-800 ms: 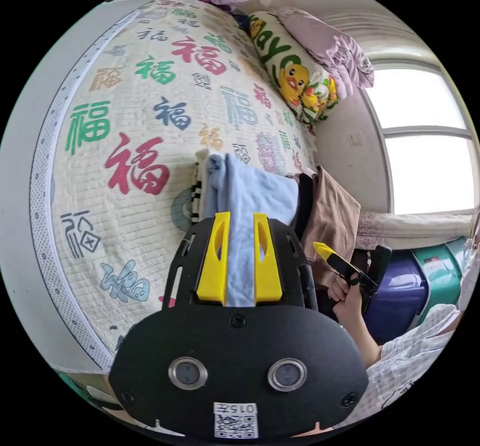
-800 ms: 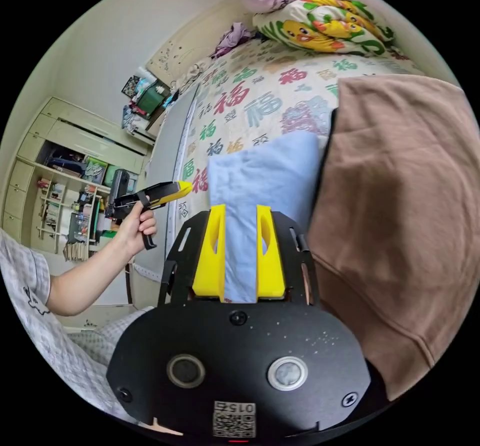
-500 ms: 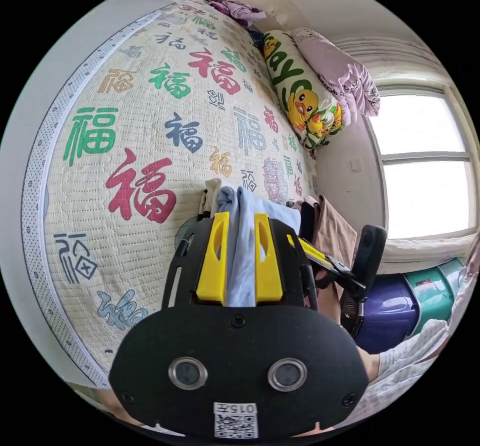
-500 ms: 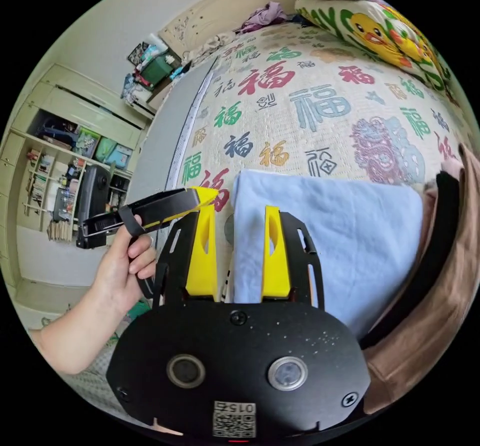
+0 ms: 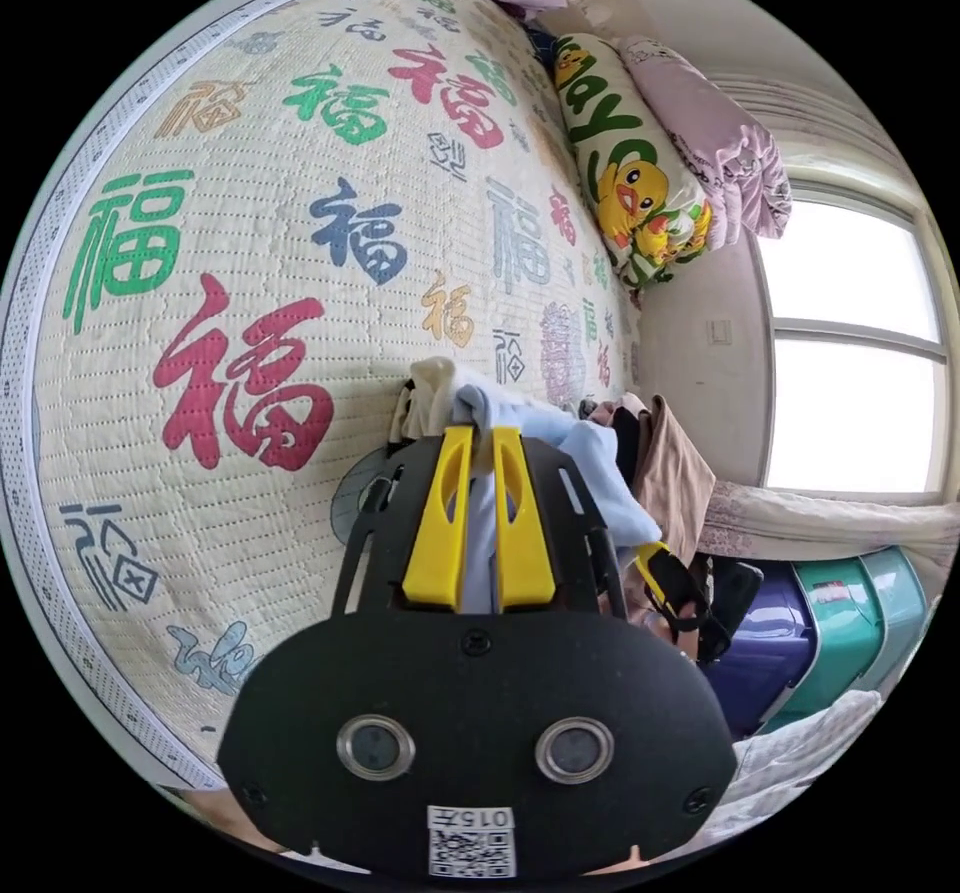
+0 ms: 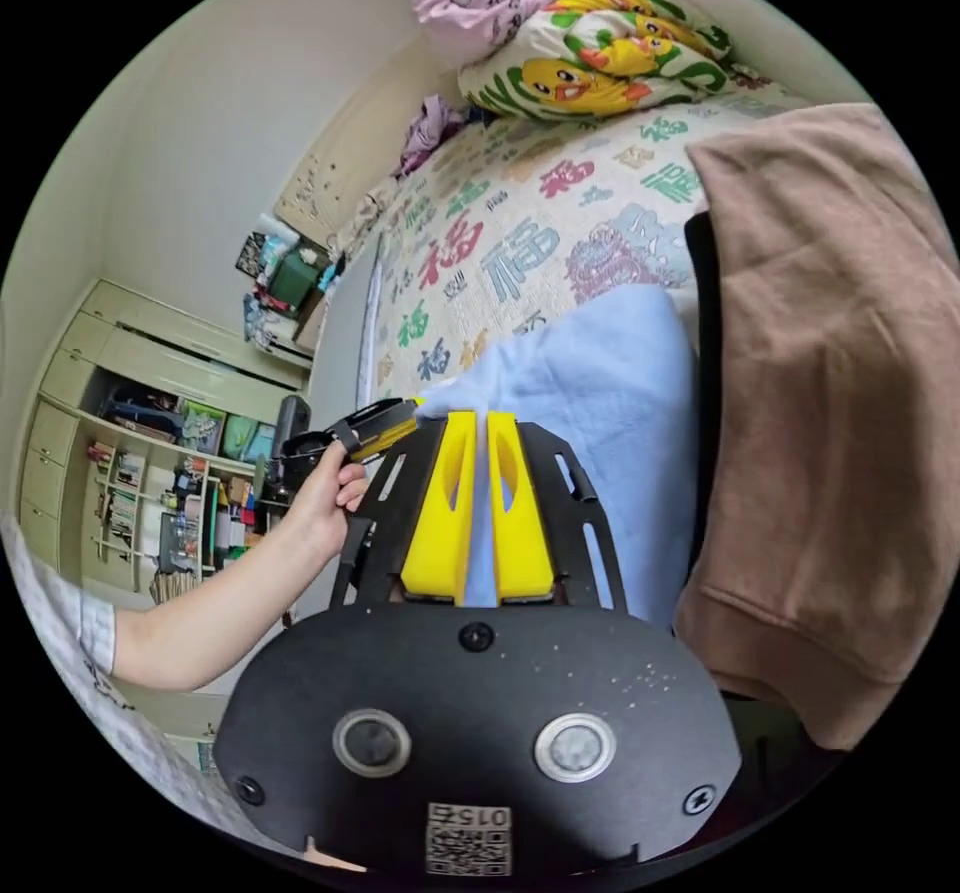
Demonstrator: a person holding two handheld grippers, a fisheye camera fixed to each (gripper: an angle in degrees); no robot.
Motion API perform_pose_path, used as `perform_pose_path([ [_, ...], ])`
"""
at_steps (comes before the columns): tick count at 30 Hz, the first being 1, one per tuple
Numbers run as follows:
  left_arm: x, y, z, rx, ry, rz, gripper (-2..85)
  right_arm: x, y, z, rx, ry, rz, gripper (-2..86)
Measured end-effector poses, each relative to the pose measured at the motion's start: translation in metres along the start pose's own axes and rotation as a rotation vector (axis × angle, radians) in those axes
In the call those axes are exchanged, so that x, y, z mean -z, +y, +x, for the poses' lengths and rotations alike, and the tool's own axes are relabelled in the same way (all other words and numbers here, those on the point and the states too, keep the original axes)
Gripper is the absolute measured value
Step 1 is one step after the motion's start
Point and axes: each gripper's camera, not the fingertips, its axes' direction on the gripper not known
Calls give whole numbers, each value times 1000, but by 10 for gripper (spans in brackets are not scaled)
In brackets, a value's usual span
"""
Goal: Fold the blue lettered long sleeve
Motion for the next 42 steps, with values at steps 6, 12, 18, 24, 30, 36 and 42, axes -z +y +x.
perform_pose_path([
  [6, 78, 59, 33, -253, 156, 74, 11, 122, 33, -57, 96, -152, 223, 7],
  [12, 212, 128, 21, -390, 225, 181, 8, 230, 67, -132, 128, -170, 451, 6],
  [18, 413, 173, -41, -472, 152, 347, 7, 231, 113, -234, 149, -305, 535, 6],
  [24, 608, 229, -121, -502, 51, 447, 7, 161, 163, -343, 35, -489, 456, 5],
  [30, 748, 288, -196, -432, -5, 534, 6, 127, 150, -458, 1, -532, 311, 5],
  [36, 748, 269, -321, -219, -55, 497, 5, 33, 54, -511, -7, -335, 56, 5],
  [42, 643, 225, -464, 125, -108, 395, -4, -125, -20, -498, -168, 3, -120, -2],
])
